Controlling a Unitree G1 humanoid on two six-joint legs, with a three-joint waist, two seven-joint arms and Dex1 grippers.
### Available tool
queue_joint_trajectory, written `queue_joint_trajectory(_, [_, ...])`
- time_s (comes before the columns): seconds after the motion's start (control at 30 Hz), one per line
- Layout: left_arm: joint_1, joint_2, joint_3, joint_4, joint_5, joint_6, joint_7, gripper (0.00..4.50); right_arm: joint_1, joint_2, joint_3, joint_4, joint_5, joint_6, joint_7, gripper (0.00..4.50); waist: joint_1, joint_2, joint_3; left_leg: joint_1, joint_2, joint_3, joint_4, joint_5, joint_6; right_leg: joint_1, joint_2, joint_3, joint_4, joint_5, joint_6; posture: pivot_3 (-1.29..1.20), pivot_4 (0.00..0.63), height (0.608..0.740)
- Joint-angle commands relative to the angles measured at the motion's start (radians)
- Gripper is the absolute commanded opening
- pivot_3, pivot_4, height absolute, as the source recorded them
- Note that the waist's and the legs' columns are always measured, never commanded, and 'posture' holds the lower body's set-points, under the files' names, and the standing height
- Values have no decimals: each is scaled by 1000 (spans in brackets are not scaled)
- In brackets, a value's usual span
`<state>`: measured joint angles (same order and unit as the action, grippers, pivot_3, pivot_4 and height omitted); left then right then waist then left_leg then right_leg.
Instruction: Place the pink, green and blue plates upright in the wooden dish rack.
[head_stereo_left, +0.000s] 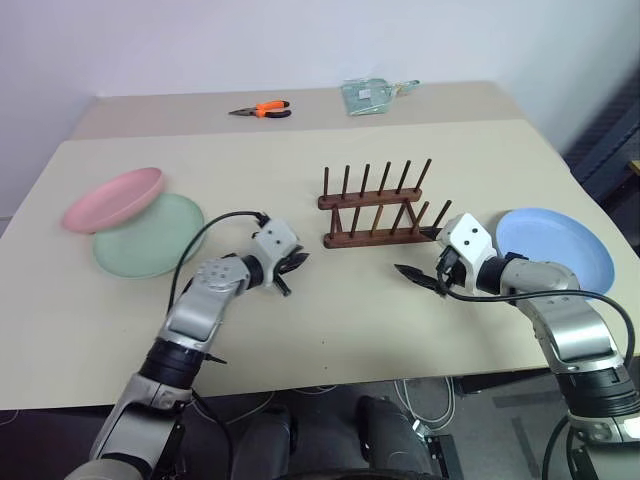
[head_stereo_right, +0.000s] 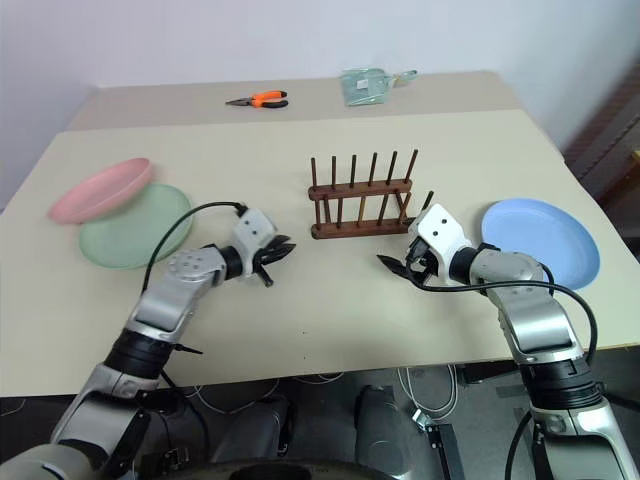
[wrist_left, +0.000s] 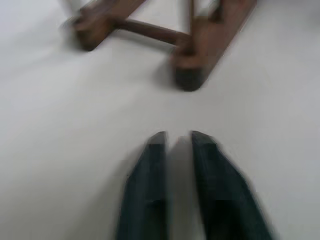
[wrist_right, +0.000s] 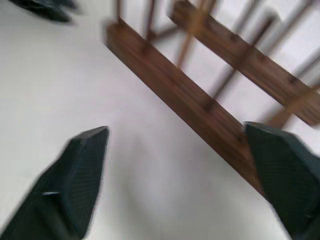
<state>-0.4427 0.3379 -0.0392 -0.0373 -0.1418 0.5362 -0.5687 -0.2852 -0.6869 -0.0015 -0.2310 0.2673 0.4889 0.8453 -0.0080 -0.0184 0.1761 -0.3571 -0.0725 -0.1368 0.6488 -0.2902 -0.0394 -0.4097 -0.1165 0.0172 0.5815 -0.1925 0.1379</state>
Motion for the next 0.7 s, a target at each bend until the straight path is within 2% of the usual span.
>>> queue_joint_trajectory(0.03, [-126, -24, 279, -67, -31, 108, 286, 2955, -55, -2, -4, -98, 55, 11, 26, 4500, 0, -2, 0, 0, 0, -1, 0, 0, 0, 0, 0, 0, 0, -1, 2, 0, 150, 740])
queue_joint_trajectory(0.07, [-174, -42, 355, -63, -35, 140, 387, 3351, -68, 7, 9, -93, 43, 1, 18, 4500, 0, -2, 0, 1, 0, -1, 0, 0, 0, 1, 0, -1, 0, -1, 2, 0, 150, 740])
queue_joint_trajectory(0.17, [-312, -112, 574, -80, -71, 218, 660, 3351, -86, 21, 53, -56, 11, -38, 21, 4500, 0, -4, 0, 1, -1, -1, 0, 0, -1, 2, 0, -2, -1, -2, 3, 0, 150, 740])
queue_joint_trajectory(0.33, [-419, -240, 856, -185, -152, 364, 986, 3351, -100, 35, 90, -7, -10, -82, 28, 4500, 0, -4, 0, 1, -2, 0, -1, 0, -2, 2, -1, -1, -2, 0, 2, 0, 150, 740])
queue_joint_trajectory(0.53, [-436, -390, 1044, -327, -291, 460, 1181, 3351, -106, 43, 107, 63, -38, -137, 41, 4500, 4, -11, 4, 0, -2, 0, 0, 1, -3, 2, 0, -2, -2, 0, 2, 0, 150, 740])
queue_joint_trajectory(0.7, [-439, -371, 1145, -236, -384, 452, 1265, 3351, -110, 57, 114, 83, -52, -157, 36, 4500, 12, -12, 4, 1, -2, 0, -1, 1, -3, 1, 0, -1, -1, -1, 3, 0, 150, 740])
